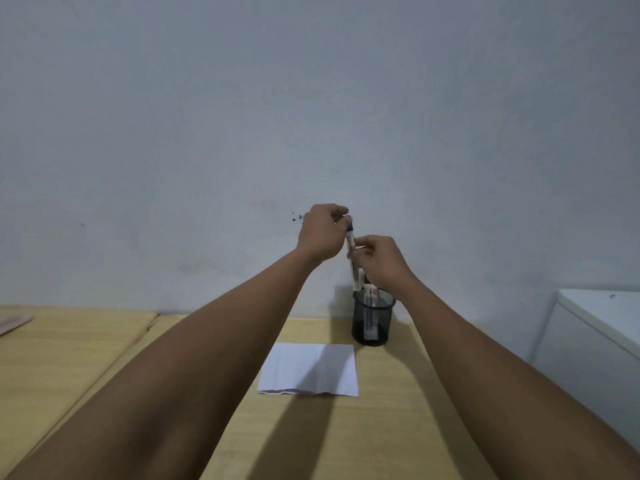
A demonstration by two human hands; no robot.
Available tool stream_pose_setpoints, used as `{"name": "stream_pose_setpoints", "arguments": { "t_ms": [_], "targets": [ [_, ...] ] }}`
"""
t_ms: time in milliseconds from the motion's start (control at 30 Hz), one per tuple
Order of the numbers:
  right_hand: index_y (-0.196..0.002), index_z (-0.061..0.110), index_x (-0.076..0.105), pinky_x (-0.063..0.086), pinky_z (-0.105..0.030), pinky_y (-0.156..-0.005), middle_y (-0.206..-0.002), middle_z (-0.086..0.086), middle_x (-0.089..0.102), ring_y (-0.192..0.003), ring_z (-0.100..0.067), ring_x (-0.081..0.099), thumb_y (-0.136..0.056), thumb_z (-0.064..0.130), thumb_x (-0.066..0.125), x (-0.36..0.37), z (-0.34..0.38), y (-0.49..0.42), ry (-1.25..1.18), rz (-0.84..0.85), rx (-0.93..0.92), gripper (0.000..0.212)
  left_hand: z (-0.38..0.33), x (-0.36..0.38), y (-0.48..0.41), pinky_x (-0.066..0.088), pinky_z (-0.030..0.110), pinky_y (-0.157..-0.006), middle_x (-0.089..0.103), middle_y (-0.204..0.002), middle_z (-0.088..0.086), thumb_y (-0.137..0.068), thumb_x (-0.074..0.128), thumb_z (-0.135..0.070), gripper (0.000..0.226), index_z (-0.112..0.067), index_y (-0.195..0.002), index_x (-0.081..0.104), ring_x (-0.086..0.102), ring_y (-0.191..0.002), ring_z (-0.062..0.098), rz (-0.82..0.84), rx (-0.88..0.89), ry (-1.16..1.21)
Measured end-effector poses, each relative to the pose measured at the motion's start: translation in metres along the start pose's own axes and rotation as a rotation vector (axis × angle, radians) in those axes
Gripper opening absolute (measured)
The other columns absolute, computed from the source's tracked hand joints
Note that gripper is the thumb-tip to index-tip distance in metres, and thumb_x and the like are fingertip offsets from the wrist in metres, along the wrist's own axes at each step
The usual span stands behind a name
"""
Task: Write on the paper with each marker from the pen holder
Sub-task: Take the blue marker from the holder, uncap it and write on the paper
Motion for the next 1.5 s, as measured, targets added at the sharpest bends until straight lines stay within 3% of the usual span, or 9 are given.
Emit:
{"name": "stream_pose_setpoints", "arguments": {
  "t_ms": [133, 333, 533, 733, 867, 933, 1100, 1233, 1500],
  "targets": [
    [-0.102, 0.005, 0.074, 0.054, -0.044, -0.093, -0.101, -0.019, 0.077, -0.088, -0.027, 0.069, -0.095, 0.009, 0.063, 0.03, 0.029, 0.013, 0.009, 0.077, -0.096, 0.013, 0.011, -0.044, 0.011, 0.053, 0.036, -0.078, 0.074, -0.093, 0.002, -0.093, 0.059, -0.012, 0.014, -0.015, -0.09, 0.073, 0.066, -0.092, 0.022, -0.036, -0.073, 0.095],
    [-0.091, 0.005, 0.074, 0.046, -0.011, -0.055, -0.069, -0.005, 0.069, -0.061, -0.015, 0.063, -0.088, 0.014, 0.076, 0.065, 0.047, 0.031, 0.042, 0.08, -0.108, 0.01, 0.041, -0.088, 0.026, 0.058, 0.038, -0.081, 0.076, -0.081, -0.005, -0.087, 0.071, -0.023, 0.011, -0.019, -0.077, 0.076, 0.066, -0.079, 0.009, -0.146, -0.115, 0.055],
    [-0.072, 0.018, 0.07, 0.053, -0.033, -0.077, -0.06, 0.006, 0.064, -0.072, -0.021, 0.066, -0.081, 0.024, 0.081, 0.093, 0.013, 0.043, 0.144, 0.091, -0.016, 0.015, 0.078, -0.104, 0.036, 0.055, 0.044, -0.086, 0.074, -0.072, -0.014, -0.079, 0.073, -0.039, 0.016, -0.025, -0.072, 0.076, 0.069, -0.081, 0.006, -0.235, -0.16, -0.01],
    [-0.122, 0.012, 0.067, 0.058, -0.035, -0.081, -0.083, -0.005, 0.076, -0.074, -0.016, 0.073, -0.089, 0.016, 0.075, 0.105, -0.031, 0.066, -0.108, 0.131, 0.046, 0.034, 0.173, -0.101, 0.089, 0.031, 0.038, -0.084, 0.072, -0.072, -0.019, -0.083, 0.068, -0.043, 0.012, -0.033, -0.085, 0.073, 0.062, -0.092, 0.006, -0.078, -0.29, -0.343],
    [-0.119, 0.022, 0.057, 0.044, -0.012, -0.053, -0.09, -0.008, 0.073, -0.056, 0.005, 0.066, -0.095, 0.01, 0.066, 0.113, -0.042, 0.077, -0.167, 0.189, 0.065, 0.028, 0.225, -0.099, 0.121, 0.023, 0.037, -0.077, 0.071, -0.078, -0.018, -0.084, 0.067, -0.033, 0.006, -0.033, -0.085, 0.073, 0.062, -0.095, 0.008, -0.034, -0.403, -0.415],
    [-0.112, 0.02, 0.062, 0.045, -0.011, -0.056, -0.087, -0.008, 0.07, -0.053, 0.005, 0.066, -0.097, 0.008, 0.064, 0.118, -0.046, 0.075, -0.192, 0.203, 0.055, 0.019, 0.236, -0.098, 0.127, 0.022, 0.036, -0.077, 0.073, -0.089, -0.016, -0.085, 0.065, -0.033, 0.009, -0.033, -0.09, 0.074, 0.062, -0.098, 0.01, -0.023, -0.418, -0.467],
    [-0.115, 0.017, 0.072, 0.05, -0.03, -0.07, -0.092, -0.006, 0.068, -0.066, -0.01, 0.067, -0.102, 0.006, 0.055, 0.13, -0.052, 0.065, -0.494, 0.234, 0.17, 0.024, 0.243, -0.095, 0.125, 0.023, 0.037, -0.082, 0.072, -0.105, -0.013, -0.087, 0.062, -0.04, 0.02, -0.035, -0.105, 0.068, 0.061, -0.106, 0.013, 0.018, -0.381, -0.522],
    [-0.114, 0.017, 0.065, 0.052, -0.035, -0.068, -0.085, -0.002, 0.071, -0.074, -0.018, 0.07, -0.097, 0.004, 0.063, 0.137, -0.05, 0.059, -0.723, 0.238, 0.222, 0.022, 0.216, -0.098, 0.138, 0.025, 0.038, -0.088, 0.057, -0.107, -0.01, -0.084, 0.063, -0.046, 0.031, -0.032, -0.112, 0.059, 0.052, -0.103, 0.014, -0.137, -0.114, -0.614],
    [-0.088, 0.005, 0.065, 0.052, -0.033, -0.054, -0.072, -0.01, 0.068, -0.061, -0.022, 0.063, -0.098, 0.024, 0.064, 0.182, -0.052, 0.044, -0.374, 0.256, 0.055, 0.021, 0.208, -0.063, 0.16, 0.023, 0.043, -0.095, 0.058, -0.118, -0.014, -0.079, 0.052, -0.061, 0.042, -0.04, -0.114, 0.062, 0.044, -0.11, 0.011, 0.254, 0.027, -0.713]
  ]
}}
Point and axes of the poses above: each hand's wrist, its own y-axis away from the middle knuckle, its own x-axis out of the palm, z = x × y, the point moved 7 cm from there along -y, towards the middle knuckle
